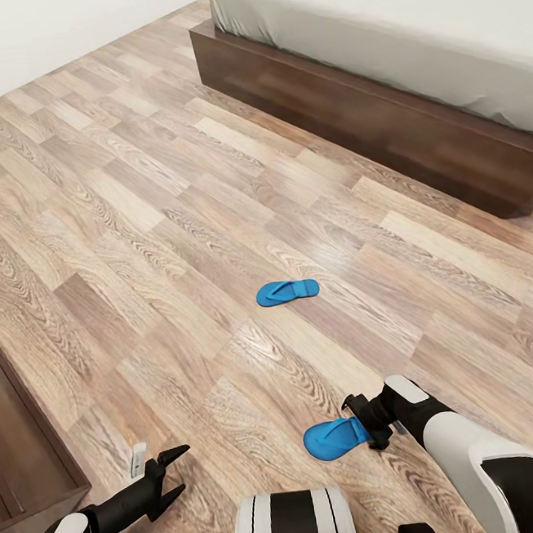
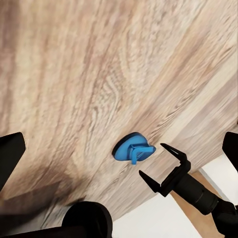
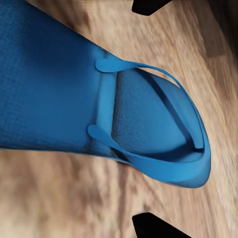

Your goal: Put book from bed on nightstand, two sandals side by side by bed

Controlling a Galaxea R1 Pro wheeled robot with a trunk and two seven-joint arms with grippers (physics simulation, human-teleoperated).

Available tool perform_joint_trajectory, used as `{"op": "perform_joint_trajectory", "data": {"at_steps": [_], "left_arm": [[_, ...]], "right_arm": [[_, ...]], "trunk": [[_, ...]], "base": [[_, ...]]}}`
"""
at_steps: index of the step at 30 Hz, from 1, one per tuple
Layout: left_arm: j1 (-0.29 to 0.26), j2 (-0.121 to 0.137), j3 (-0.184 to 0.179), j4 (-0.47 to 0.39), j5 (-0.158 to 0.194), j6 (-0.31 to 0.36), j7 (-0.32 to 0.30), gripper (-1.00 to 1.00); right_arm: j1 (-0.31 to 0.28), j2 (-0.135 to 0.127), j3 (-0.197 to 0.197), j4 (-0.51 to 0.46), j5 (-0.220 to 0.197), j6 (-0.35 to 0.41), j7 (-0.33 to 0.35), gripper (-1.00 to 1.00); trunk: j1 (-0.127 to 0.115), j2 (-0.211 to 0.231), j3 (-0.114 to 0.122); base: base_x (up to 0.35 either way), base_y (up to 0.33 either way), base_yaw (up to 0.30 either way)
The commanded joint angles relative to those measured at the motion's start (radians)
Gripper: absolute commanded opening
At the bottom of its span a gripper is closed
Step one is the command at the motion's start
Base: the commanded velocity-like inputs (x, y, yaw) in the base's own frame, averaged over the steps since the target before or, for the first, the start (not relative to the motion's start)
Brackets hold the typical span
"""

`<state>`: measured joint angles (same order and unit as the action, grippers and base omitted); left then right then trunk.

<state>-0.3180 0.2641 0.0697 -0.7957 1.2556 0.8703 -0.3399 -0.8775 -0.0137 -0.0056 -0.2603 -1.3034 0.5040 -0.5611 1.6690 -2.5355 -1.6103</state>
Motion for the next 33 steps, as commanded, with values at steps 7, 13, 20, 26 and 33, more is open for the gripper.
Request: {"op": "perform_joint_trajectory", "data": {"at_steps": [7,13,20,26,33], "left_arm": [[0.0,0.0,0.002,0.001,-0.002,0.006,-0.004,1.0],[0.0,0.0,0.002,0.003,-0.002,0.006,-0.004,1.0],[0.0,0.0,0.002,0.004,-0.002,0.006,-0.004,1.0],[0.0,0.0,0.002,0.004,-0.002,0.006,-0.004,1.0],[0.0,0.001,0.002,0.004,-0.002,0.006,-0.004,1.0]], "right_arm": [[0.0,0.0,0.0,-0.002,-0.004,0.003,-0.006,1.0],[0.0,0.0,0.0,-0.002,-0.004,0.004,-0.006,1.0],[0.0,0.0,0.0,-0.002,-0.004,0.004,-0.006,1.0],[0.0,0.0,0.0,-0.002,-0.004,0.004,-0.006,1.0],[0.0,0.0,0.0,-0.002,-0.004,0.004,-0.006,1.0]], "trunk": [[0.001,-0.001,-0.012],[0.001,-0.001,-0.012],[0.001,-0.001,-0.012],[0.001,-0.001,-0.012],[0.001,-0.001,-0.012]], "base": [[0.0,0.0,0.0],[0.0,0.0,0.0],[0.0,0.0,0.0],[0.0,0.0,0.0],[0.0,0.0,0.0]]}}
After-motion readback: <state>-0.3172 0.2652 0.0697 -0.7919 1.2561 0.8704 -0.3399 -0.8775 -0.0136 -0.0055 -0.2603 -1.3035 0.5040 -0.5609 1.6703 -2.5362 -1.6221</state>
